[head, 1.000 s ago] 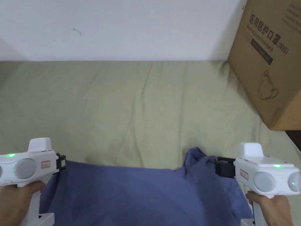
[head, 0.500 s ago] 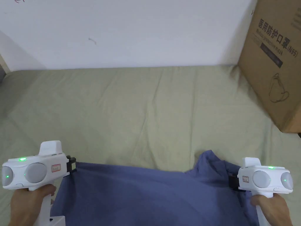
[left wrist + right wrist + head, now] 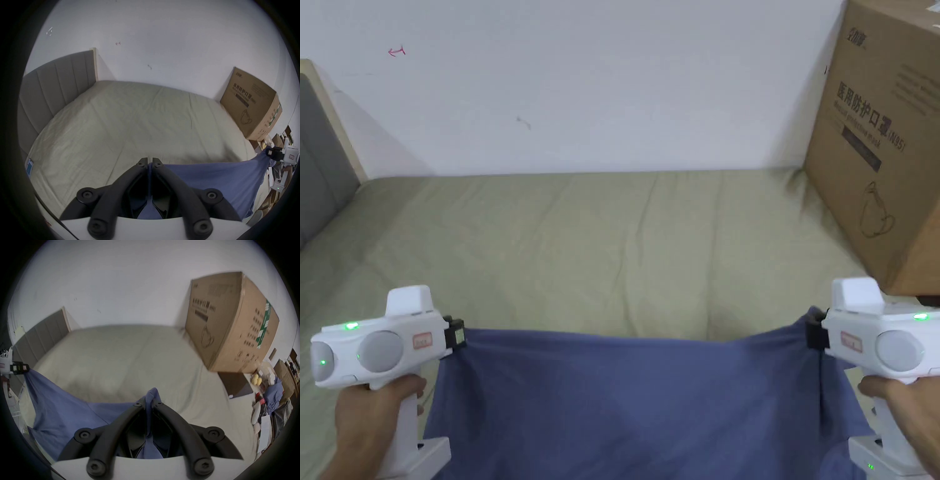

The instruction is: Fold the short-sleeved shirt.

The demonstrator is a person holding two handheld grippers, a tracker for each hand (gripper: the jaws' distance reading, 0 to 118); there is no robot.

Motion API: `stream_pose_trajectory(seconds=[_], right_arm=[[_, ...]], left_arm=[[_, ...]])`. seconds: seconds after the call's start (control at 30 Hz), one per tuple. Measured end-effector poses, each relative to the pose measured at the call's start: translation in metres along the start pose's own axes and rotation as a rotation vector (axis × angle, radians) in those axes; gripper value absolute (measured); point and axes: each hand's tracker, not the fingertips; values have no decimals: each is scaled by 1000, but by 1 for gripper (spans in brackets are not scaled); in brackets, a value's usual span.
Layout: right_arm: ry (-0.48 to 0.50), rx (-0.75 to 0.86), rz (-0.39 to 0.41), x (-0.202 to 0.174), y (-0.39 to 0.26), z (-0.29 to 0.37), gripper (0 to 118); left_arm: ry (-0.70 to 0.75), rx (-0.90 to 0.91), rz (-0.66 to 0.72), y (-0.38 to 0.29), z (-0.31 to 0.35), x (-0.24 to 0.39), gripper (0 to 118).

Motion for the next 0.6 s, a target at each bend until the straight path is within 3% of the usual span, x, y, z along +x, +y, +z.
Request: stream_pose_trajectory(seconds=[0.13, 0.37, 0.6], right_arm=[[34, 137, -43, 10, 40, 44, 3], [50, 367, -27, 12, 125, 101, 3], [-2, 540, -54, 15, 199, 130, 3]], left_arm=[[-1, 109, 11, 39, 38, -7, 1], [45, 318, -53, 127, 107, 11, 1], [62, 493, -68, 209, 154, 26, 1]])
